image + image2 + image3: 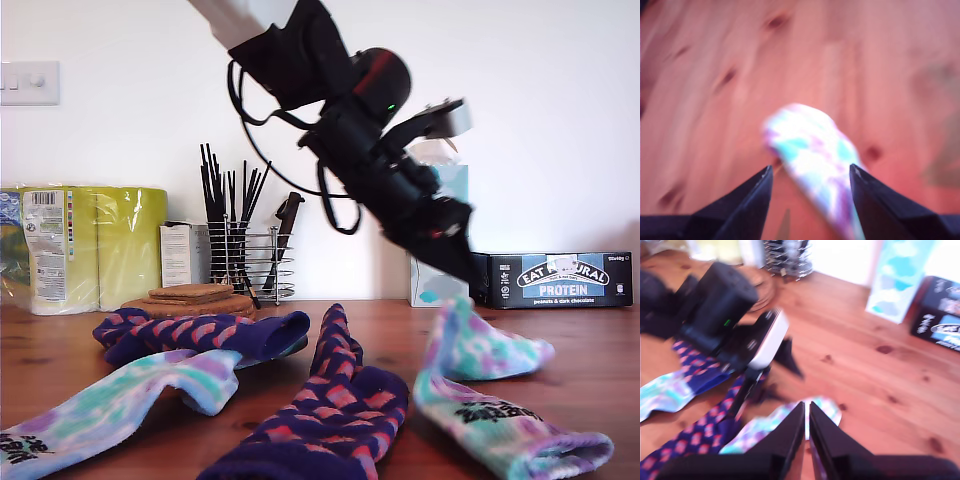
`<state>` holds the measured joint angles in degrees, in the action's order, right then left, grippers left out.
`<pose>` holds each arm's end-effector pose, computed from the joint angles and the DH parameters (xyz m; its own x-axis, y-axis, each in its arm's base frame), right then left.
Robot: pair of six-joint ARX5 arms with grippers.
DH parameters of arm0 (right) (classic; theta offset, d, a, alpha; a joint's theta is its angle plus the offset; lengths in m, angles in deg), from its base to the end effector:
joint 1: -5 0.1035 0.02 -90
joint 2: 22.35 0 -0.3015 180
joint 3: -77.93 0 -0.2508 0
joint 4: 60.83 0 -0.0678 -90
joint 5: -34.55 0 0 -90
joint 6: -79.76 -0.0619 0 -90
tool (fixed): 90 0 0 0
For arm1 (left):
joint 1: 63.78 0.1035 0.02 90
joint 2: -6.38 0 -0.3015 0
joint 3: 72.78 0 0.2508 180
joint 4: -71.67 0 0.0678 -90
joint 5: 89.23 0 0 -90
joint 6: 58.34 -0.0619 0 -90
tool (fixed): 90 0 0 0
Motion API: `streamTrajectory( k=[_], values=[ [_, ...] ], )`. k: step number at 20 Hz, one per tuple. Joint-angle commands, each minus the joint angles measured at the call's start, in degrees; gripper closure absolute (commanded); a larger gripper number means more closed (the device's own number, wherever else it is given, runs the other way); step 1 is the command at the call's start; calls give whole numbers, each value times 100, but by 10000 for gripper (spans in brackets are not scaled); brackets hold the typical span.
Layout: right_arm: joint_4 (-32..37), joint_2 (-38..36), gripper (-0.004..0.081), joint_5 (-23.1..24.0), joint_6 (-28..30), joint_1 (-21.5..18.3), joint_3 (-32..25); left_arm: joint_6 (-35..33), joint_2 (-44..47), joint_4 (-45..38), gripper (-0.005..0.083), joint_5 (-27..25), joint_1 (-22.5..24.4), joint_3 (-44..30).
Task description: Pair up the socks based on colour and pattern, by placing each sock on top of its pair
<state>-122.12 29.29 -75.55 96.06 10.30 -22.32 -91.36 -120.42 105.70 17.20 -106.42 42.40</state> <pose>0.1569 0.0359 0.3892 0.7509 0.4148 -0.5139 -0.5111 0.8578 -0.0544 0.3818 -0.3754 0.2035 0.3016 -0.6623 -0.6859 0.9534 0.2154 0.2113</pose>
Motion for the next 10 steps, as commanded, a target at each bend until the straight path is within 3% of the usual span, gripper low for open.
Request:
streamTrajectory(
  k=[1,3,6,9,10],
  values=[
    [-11,-4,783,-74,-46,50,-85,13,-157,-4,317,-356,72,-87],
    [-9,-4,783,-81,-44,94,-85,490,-68,348,398,-151,98,-85],
    [-2,-4,783,-81,-42,107,-85,745,146,1056,520,1139,24,-85],
    [-4,-4,783,-87,-42,107,-85,817,317,1193,653,1725,-116,-85],
    [-4,-4,783,-96,-42,107,-85,866,317,1217,633,1738,-177,-85]
  ],
)
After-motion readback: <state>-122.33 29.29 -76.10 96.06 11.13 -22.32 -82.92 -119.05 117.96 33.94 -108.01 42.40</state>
